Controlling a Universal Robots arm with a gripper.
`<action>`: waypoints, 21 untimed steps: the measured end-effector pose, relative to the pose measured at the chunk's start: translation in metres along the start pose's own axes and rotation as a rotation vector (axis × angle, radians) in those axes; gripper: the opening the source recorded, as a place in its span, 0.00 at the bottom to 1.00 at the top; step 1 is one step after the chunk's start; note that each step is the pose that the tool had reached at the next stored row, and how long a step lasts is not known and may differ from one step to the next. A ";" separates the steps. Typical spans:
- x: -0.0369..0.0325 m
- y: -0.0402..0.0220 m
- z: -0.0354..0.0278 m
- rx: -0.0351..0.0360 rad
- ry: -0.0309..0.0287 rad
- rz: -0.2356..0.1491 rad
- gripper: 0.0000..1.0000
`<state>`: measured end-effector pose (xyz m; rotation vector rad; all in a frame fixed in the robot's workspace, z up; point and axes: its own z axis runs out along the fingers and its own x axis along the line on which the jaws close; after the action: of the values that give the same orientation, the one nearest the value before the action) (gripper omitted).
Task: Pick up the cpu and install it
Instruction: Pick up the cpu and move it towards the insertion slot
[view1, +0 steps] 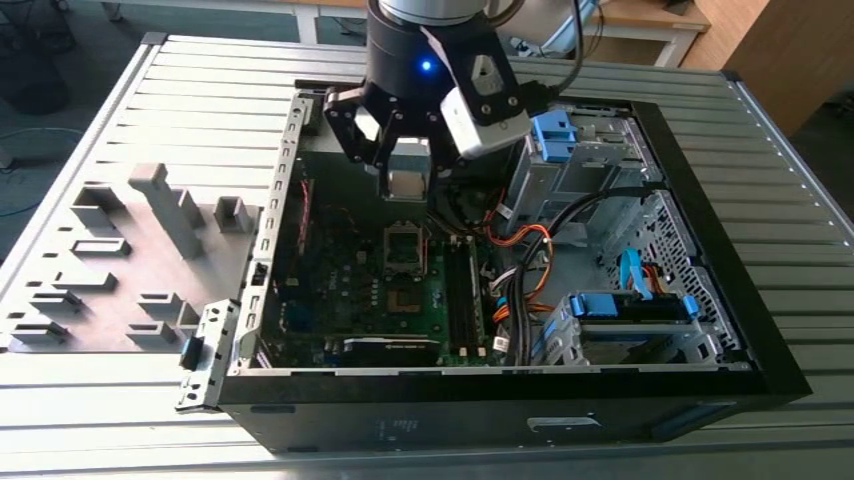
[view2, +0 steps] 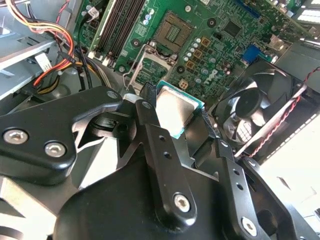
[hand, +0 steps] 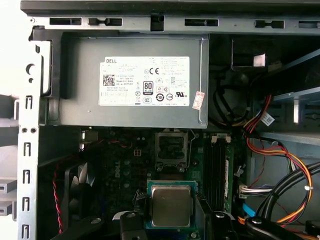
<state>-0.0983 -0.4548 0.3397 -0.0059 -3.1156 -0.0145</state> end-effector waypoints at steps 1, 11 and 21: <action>0.0000 0.0000 0.0002 0.0002 0.0001 0.000 0.47; 0.0000 0.0000 0.0007 0.0002 0.0000 0.000 0.47; -0.0003 -0.0001 0.0116 0.0016 0.0000 0.000 0.47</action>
<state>-0.0983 -0.4548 0.3281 -0.0059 -3.1156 -0.0120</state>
